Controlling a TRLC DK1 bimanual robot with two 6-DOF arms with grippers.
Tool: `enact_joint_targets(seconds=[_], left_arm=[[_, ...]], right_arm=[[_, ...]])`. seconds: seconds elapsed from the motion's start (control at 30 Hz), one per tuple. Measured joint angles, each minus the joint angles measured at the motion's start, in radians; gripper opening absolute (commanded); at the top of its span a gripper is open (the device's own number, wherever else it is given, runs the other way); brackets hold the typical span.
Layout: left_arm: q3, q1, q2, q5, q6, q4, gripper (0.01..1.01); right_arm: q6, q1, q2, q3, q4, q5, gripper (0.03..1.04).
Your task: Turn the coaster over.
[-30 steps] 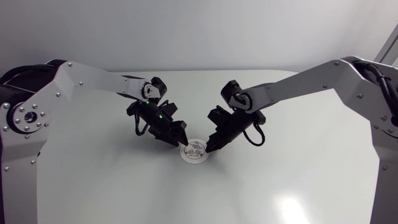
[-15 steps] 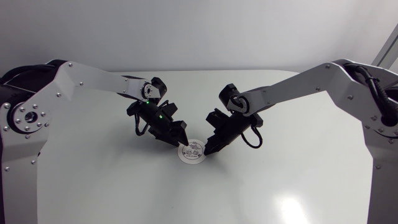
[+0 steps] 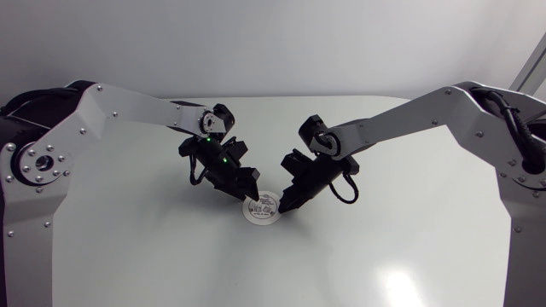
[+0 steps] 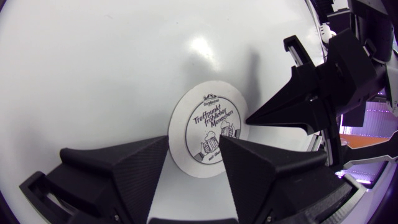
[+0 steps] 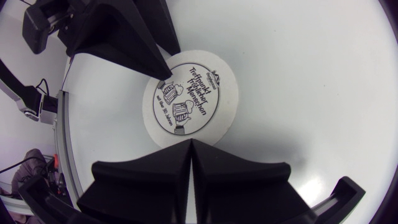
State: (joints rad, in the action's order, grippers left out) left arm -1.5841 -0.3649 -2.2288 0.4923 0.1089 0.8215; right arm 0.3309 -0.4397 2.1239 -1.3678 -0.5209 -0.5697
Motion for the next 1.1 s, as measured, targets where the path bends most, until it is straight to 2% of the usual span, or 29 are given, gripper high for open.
enact_joint_targets(seconds=[0.13, 0.43, 0.53, 0.83, 1.1], left_arm=[[-0.004, -0.009, 0.002, 0.013, 0.002, 0.013, 0.582], [-0.004, -0.01, -0.005, 0.2, 0.002, 0.065, 0.582], [-0.004, -0.009, -0.005, 0.225, 0.003, 0.069, 0.582], [-0.003, 0.017, -0.002, 0.077, 0.002, 0.055, 0.582], [0.011, 0.021, 0.002, 0.068, 0.002, 0.034, 0.582]], right_arm=[[0.0, 0.0, 0.0, 0.0, 0.0, 0.0, 0.05], [0.0, -0.008, 0.0, 0.0, 0.003, 0.0, 0.05], [0.0, -0.008, 0.0, 0.0, 0.004, 0.0, 0.05], [0.0, -0.008, 0.0, 0.005, 0.01, -0.001, 0.05], [0.003, -0.005, -0.038, 0.048, 0.014, 0.008, 0.05]])
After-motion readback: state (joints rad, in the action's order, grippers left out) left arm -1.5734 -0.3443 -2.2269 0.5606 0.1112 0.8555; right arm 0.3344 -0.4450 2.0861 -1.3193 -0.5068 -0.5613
